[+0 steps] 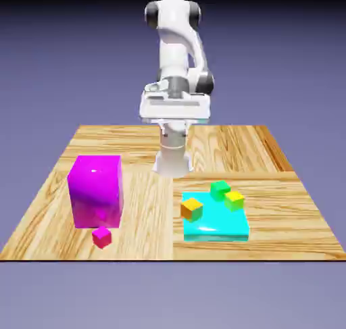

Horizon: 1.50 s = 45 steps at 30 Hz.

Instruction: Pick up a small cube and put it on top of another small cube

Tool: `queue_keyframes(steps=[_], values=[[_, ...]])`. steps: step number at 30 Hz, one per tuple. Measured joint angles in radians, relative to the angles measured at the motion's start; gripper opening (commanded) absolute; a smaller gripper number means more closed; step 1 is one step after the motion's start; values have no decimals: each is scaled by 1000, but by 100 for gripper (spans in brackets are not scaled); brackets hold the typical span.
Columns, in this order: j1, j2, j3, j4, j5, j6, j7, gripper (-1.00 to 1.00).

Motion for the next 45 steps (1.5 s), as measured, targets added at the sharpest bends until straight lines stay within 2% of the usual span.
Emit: queue_keyframes(steps=[45], values=[[1513, -432, 1631, 1186, 241, -1196, 105, 0]])
